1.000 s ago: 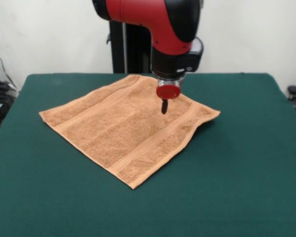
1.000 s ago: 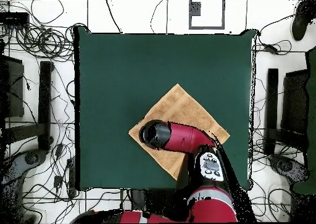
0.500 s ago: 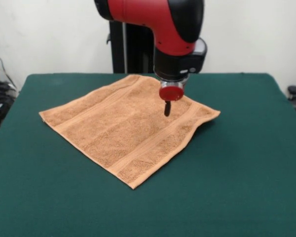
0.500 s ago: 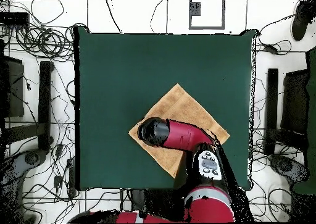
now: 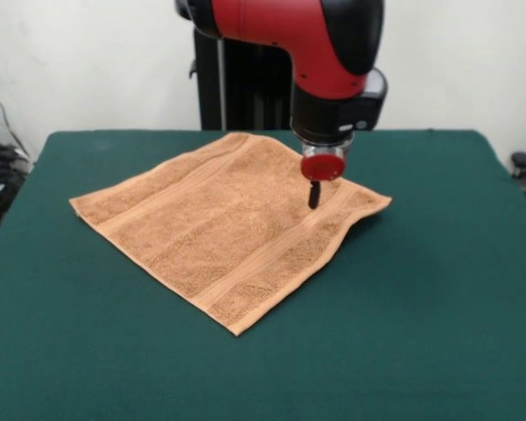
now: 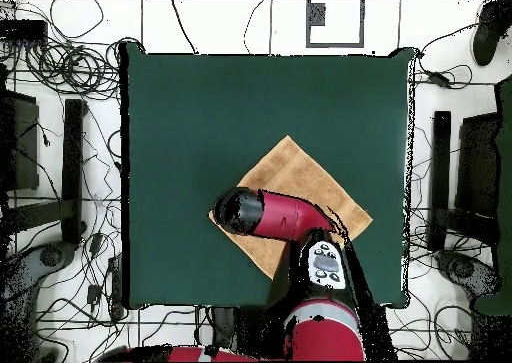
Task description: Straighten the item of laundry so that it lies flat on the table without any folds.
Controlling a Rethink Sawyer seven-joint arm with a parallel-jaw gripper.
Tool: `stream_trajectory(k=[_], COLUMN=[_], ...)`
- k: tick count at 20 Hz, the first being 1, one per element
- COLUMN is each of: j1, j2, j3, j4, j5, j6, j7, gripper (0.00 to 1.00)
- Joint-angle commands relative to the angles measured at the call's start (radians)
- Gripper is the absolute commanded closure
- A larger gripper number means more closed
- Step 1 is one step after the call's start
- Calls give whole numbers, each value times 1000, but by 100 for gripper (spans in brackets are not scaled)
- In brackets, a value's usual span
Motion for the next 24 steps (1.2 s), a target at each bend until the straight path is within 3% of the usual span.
stream_trajectory(k=[1, 24], j1=[38, 61], j2=[20, 17], j3=[67, 65], j4=[-44, -57], j5=[66, 99], j6=[84, 106], j7=[67, 77], gripper=[0, 0])
